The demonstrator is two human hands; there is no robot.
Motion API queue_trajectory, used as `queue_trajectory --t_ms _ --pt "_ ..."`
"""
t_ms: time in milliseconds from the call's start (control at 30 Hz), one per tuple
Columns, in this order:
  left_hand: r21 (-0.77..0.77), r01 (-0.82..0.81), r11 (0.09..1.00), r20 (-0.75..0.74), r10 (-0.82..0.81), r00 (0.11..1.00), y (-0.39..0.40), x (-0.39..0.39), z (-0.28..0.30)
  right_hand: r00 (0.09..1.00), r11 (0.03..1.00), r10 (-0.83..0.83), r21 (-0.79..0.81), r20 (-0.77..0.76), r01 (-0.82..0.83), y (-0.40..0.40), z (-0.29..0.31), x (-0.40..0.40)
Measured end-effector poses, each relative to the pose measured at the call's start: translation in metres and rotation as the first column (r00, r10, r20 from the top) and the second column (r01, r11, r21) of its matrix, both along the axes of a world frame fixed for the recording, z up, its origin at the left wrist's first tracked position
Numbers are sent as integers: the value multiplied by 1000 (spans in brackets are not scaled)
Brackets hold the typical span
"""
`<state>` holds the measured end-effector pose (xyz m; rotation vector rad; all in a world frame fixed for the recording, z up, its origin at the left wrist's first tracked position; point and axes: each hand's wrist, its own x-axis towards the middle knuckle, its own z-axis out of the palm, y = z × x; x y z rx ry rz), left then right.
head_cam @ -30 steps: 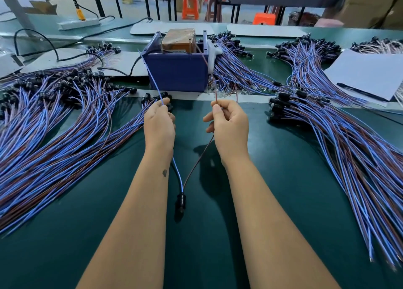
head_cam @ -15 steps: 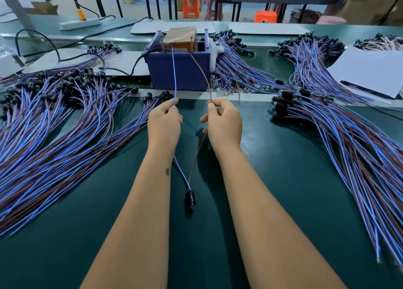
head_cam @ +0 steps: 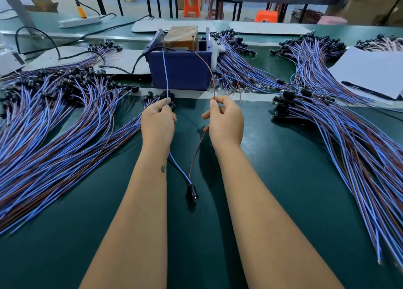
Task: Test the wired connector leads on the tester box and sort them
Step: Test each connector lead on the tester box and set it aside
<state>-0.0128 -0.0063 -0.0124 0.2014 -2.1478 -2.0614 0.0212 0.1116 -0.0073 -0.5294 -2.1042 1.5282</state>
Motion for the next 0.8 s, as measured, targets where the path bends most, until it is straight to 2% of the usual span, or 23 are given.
queue_trajectory --t_ms 267,800 --pt "-3 15 1000 8 -15 1000 1 -1 0 997 998 0 -60 -83 -5 2 -2 3" --pt "-4 21 1000 30 -21 999 0 4 3 999 999 25 21 30 -26 0 -4 -2"
